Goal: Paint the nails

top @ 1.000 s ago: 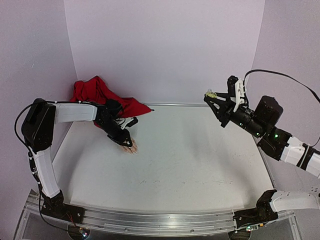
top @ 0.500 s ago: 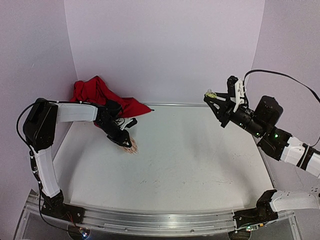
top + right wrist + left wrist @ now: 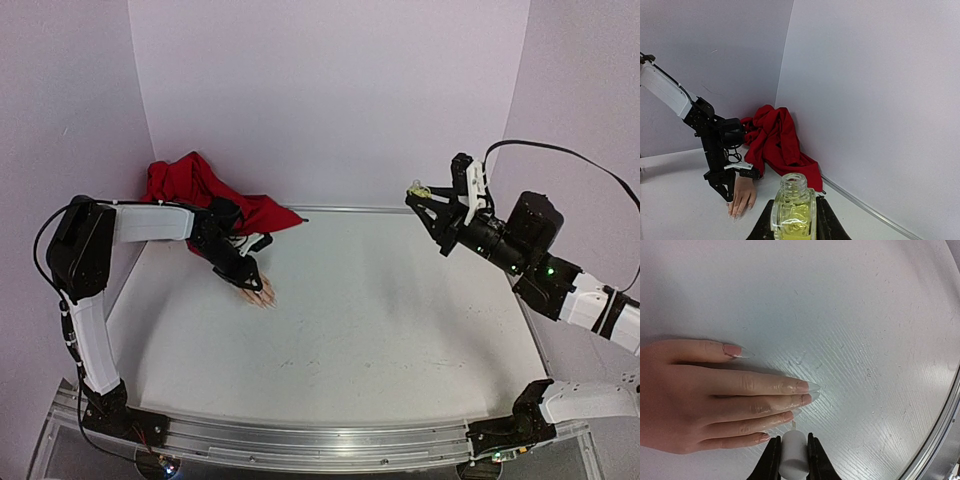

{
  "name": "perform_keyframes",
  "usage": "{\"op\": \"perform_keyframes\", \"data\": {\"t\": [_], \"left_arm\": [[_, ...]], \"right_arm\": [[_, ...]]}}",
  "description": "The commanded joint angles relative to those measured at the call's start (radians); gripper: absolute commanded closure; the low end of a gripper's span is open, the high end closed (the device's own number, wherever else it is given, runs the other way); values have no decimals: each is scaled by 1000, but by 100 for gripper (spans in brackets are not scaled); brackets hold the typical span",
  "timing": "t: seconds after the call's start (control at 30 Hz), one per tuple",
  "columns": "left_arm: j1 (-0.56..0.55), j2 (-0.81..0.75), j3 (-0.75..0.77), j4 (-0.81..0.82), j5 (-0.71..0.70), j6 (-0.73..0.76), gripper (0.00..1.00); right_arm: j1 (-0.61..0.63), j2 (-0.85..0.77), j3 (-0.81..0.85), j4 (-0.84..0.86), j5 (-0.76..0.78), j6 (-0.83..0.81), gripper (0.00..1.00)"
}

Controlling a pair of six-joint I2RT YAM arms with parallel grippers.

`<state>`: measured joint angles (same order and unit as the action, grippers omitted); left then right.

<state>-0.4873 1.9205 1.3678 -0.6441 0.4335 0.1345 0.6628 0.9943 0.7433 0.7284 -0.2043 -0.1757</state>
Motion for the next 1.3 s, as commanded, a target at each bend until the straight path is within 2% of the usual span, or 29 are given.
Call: {"op": "perform_keyframes", "data": {"t": [0.0, 1.27], "left_arm": [[6, 22, 39, 18, 14, 14, 100], [16, 55, 47, 30, 28, 9, 100]], "right_arm": [[3, -11, 10, 72, -17, -8, 100], [3, 14, 14, 74, -36, -11, 100]]}}
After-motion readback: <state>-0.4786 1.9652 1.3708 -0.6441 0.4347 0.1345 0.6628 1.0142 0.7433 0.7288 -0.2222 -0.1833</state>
